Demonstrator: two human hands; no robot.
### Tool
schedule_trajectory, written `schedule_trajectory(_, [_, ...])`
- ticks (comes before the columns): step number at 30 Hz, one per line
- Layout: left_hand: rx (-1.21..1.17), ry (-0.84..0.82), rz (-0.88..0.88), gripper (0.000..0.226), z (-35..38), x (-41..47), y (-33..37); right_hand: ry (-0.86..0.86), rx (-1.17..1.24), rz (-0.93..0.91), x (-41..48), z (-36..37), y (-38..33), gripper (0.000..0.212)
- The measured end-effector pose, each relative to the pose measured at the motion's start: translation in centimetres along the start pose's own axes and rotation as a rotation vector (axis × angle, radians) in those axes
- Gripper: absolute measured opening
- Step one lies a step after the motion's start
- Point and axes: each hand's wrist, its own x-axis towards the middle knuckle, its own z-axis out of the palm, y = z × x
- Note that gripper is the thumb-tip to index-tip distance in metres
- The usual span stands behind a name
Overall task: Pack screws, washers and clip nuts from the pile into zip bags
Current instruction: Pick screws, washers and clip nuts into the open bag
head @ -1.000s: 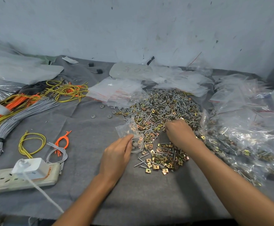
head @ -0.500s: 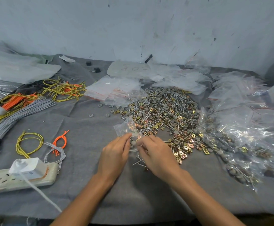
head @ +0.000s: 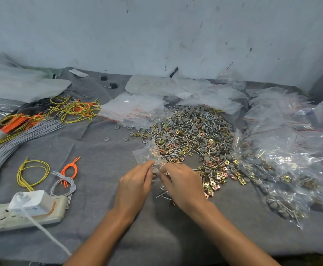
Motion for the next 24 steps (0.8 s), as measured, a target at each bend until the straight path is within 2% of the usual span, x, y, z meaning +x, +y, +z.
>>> schedule_trajectory(3, [-0.003, -0.009, 0.002, 0.029, 0.0, -0.1, -0.1, 0.023, -0.015, 0.066, -0.4, -1.6, 1.8, 0.025])
schedule_trajectory(8, [-0.003, -0.01, 0.02, 0.029, -0.1, 0.0, -0.2, -0.046, -0.151, 0.254, 1.4, -4.5, 8.6, 0.012])
schedule_trajectory(12, [0.003, -0.005, 0.02, 0.029, 0.0, -0.1, -0.2, -0.138, -0.246, 0.377, 3.0, -5.6, 11.6, 0.011])
schedule_trajectory(15, [0.002, -0.004, 0.019, 0.029, 0.0, -0.1, -0.3, -0.227, -0.274, 0.377, 3.4, -5.7, 12.0, 0.013])
schedule_trajectory(24, [-0.005, -0.008, 0.028, 0.029, 0.2, -0.2, -0.6, -0.281, -0.3, 0.29, 2.7, -6.3, 11.0, 0.013])
